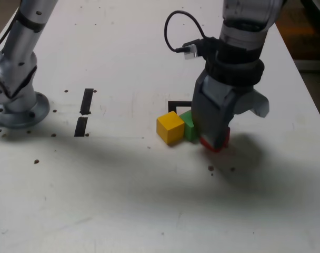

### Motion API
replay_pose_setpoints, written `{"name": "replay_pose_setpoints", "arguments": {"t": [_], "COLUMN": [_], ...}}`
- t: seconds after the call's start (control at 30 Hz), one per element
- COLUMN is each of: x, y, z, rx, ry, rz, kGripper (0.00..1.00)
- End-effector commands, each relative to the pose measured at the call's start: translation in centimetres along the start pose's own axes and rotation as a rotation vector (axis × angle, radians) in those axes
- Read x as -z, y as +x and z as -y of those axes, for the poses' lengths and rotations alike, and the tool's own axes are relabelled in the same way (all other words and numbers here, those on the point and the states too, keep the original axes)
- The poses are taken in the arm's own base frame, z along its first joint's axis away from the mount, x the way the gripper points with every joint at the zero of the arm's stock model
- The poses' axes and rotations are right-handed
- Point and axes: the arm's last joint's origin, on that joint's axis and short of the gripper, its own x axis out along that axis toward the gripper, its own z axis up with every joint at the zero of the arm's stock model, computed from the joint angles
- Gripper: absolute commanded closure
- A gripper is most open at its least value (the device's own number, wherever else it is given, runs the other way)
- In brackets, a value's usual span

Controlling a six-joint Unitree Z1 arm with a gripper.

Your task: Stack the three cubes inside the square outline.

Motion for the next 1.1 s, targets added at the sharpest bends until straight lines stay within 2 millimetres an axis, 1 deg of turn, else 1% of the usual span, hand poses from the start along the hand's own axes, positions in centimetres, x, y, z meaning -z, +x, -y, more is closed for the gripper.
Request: {"name": "replay_pose_setpoints", "arguments": {"t": [0.0, 0.23, 0.37, 0.53, 0.9, 1.07], "x": [0.1, 0.9, 1.1, 0.6, -0.9, -1.3], "y": [0.3, -1.4, -1.6, -0.9, 1.5, 2.4], "z": [0.0, -0.4, -0.5, -0.2, 1.4, 1.7], "rx": [-0.006, -0.035, -0.044, -0.040, -0.028, -0.017], "ry": [0.002, 0.011, 0.011, 0.014, 0.053, 0.081], "rz": [-0.008, 0.044, 0.052, 0.038, 0.007, -0.018], "kGripper": [0.02, 0.01, 0.01, 0.01, 0.01, 0.04]}}
